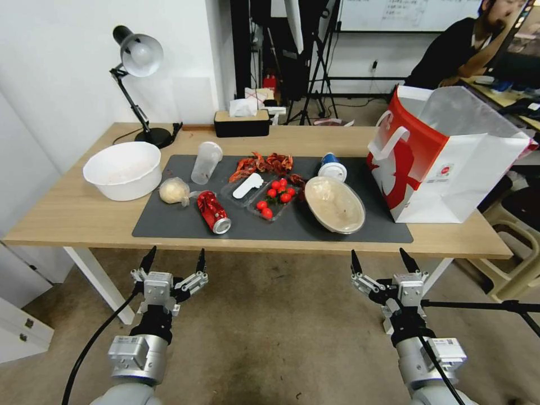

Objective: Pick up the trash from the table and place it into the takeout bag.

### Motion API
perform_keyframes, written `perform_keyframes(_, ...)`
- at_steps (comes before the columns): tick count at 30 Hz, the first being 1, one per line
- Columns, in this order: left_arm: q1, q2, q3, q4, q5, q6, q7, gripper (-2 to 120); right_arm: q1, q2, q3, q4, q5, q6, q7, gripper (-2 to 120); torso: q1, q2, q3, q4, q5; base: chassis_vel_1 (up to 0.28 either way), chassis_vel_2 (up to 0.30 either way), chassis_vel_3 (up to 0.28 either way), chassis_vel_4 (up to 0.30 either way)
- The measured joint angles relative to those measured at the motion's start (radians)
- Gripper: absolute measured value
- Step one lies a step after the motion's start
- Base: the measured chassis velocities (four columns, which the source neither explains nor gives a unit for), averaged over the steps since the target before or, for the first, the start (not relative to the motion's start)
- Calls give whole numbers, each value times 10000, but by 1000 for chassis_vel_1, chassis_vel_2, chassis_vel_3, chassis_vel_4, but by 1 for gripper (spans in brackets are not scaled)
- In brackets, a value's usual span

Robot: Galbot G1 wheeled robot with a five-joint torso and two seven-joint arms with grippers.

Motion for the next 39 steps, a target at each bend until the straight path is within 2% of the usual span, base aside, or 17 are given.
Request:
perform_keyframes(16, -47, -15, -23, 0, -34, 83, 2, 100, 63, -6, 0, -5, 35, -81, 4, 100, 0, 0, 0, 0, 0, 0, 0, 0, 0)
perform_keyframes(19, -471, -217, -289, 23, -373, 1011, 96, 100, 695, -73, 66, -77, 395, -937, 57, 100, 0, 0, 0, 0, 1, 0, 0, 0, 0)
perform_keyframes(20, -471, -217, -289, 23, -373, 1011, 96, 100, 695, -73, 66, -77, 395, -937, 57, 100, 0, 0, 0, 0, 1, 0, 0, 0, 0)
perform_keyframes(23, -940, -441, -578, 54, -746, 2049, 209, 100, 1488, -158, 171, -168, 850, -2027, 133, 100, 3, -1, 1, 1, 2, 0, 0, 0, 0)
perform_keyframes(24, -940, -441, -578, 54, -746, 2049, 209, 100, 1488, -158, 171, -168, 850, -2027, 133, 100, 3, -1, 1, 1, 2, 0, 0, 0, 0)
perform_keyframes(27, -1481, -702, -917, 105, -1207, 3206, 346, 100, 2377, -260, 273, -269, 1402, -3224, 219, 100, 3, 0, 1, 0, 1, 0, 0, 0, 0)
perform_keyframes(31, -1781, -748, -1192, 312, -1621, 3253, 435, 100, 2851, -456, 264, -351, 2056, -3585, 285, 100, 4, -1, 2, 1, -1, 0, 0, 0, 0)
perform_keyframes(36, -1799, -695, -1220, 362, -1680, 3047, 447, 100, 3003, -617, 177, -471, 2575, -3487, 337, 100, 1, 0, 0, 0, 0, 0, 0, 0, 0)
perform_keyframes(39, -1796, -656, -1235, 362, -1682, 2950, 447, 100, 3185, -706, 110, -662, 3372, -3422, 557, 100, 2, -1, 0, 0, 0, 0, 0, 0, 0)
